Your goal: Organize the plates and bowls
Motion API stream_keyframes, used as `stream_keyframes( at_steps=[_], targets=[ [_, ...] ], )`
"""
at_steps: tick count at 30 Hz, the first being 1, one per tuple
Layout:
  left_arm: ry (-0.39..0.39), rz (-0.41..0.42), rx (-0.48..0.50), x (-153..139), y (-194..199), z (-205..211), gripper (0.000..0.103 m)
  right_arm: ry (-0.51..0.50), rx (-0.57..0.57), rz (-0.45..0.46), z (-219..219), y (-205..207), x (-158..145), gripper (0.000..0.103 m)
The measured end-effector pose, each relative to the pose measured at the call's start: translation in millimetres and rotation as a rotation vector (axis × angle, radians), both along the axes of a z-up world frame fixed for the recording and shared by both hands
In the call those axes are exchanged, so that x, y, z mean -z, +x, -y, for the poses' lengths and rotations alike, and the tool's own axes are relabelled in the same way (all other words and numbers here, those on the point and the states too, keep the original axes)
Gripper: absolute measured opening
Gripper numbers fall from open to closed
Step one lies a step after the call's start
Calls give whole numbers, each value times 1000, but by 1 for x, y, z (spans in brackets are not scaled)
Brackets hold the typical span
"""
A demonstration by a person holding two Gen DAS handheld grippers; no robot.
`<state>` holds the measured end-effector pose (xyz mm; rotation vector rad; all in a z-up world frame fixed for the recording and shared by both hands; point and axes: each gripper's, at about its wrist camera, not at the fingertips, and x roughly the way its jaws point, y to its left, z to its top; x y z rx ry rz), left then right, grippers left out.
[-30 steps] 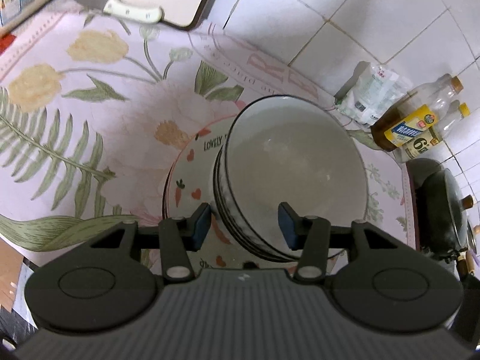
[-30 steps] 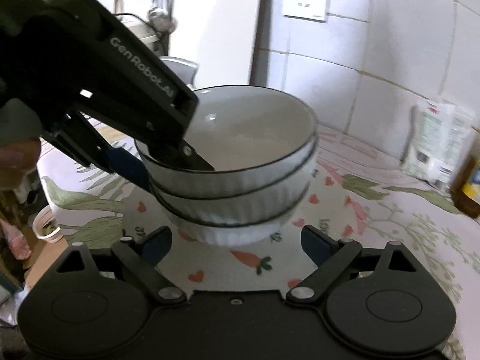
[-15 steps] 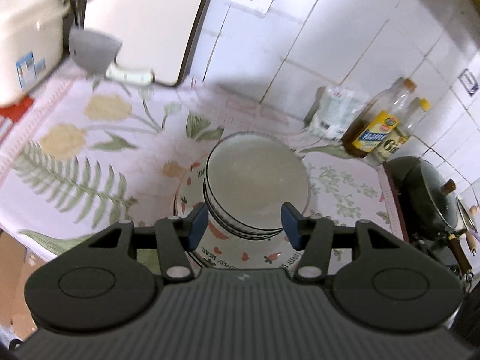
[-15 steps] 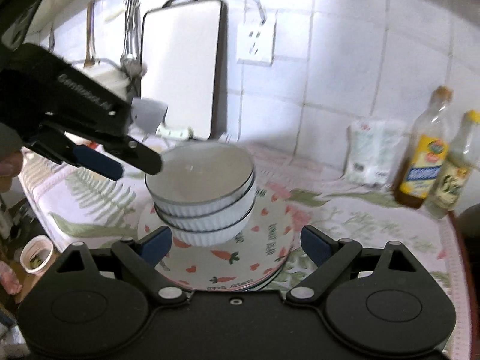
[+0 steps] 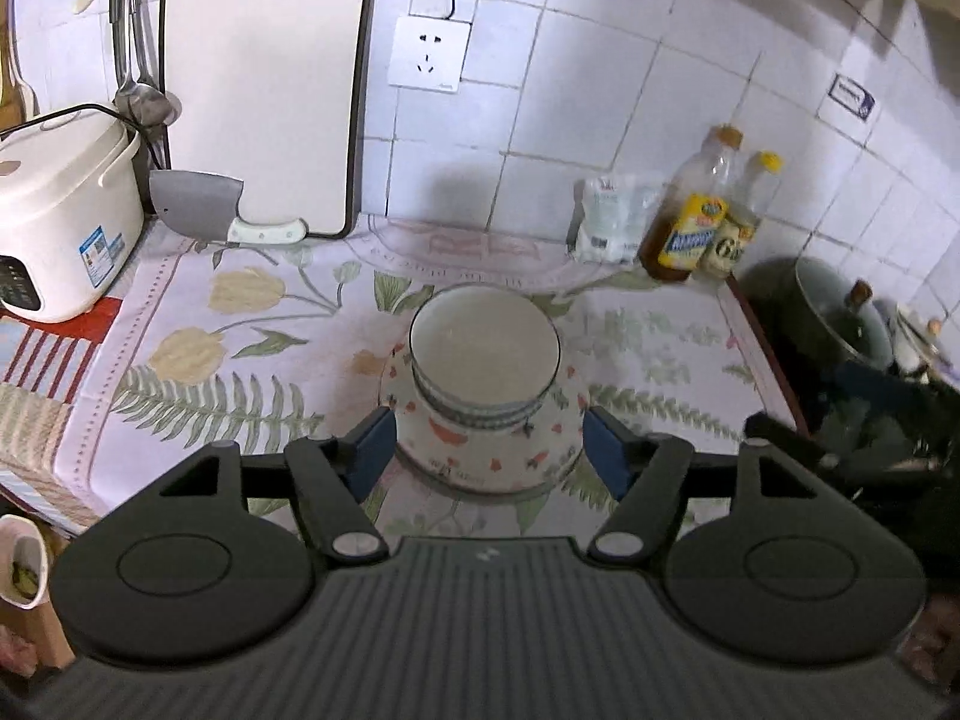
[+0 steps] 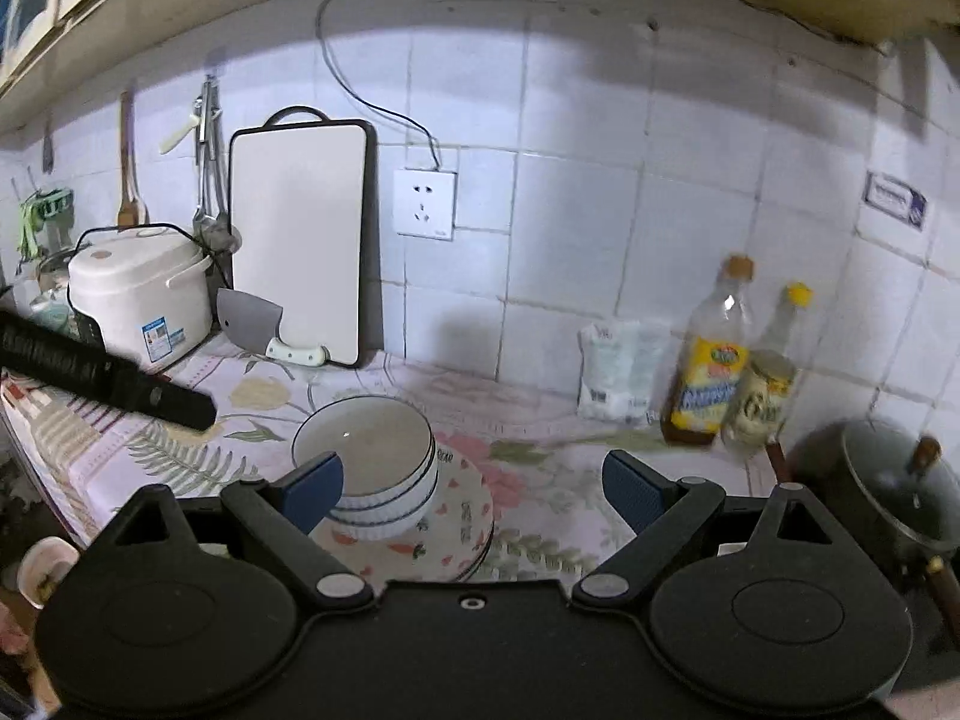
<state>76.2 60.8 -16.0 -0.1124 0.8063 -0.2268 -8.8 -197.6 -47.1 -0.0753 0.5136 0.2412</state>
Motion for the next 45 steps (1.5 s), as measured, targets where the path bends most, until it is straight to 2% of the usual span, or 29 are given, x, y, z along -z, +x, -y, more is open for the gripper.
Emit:
stream_keyframes(
  at_steps=[3,6,8,10,14,18,21,24,28,32,45],
  targets=[
    [17,-14,16,-1,-9,0,71,40,26,-42,8,-9,-4,95],
    [39,-12,16,-3,-19,0,75,14,73,-31,10,-26,-8,96],
    [56,-3,9,-4,-25,1,88,-7,113,-30,11,-36,-11,98],
    [87,22,-6,-4,-32,4,93,-15,164,-38,11,-44,-14,101],
    [168,86,-45,-6,-46,11,94,-3,238,-74,11,-54,-16,102],
    [114,47,-58,-7,-50,7,94,54,257,-64,15,-66,-11,102],
    [121,67,-76,-7,-58,6,94,81,270,-62,18,-71,-9,102],
    [141,71,-34,-5,-61,8,94,19,282,-63,12,-73,-5,102],
    [153,85,-65,-3,-65,7,94,15,279,-77,7,-75,-1,102],
    [175,84,-61,-1,-65,7,94,-45,271,-83,-5,-74,4,102],
    [198,68,-57,6,-66,11,94,-44,283,-63,-7,-77,2,102]
  ],
)
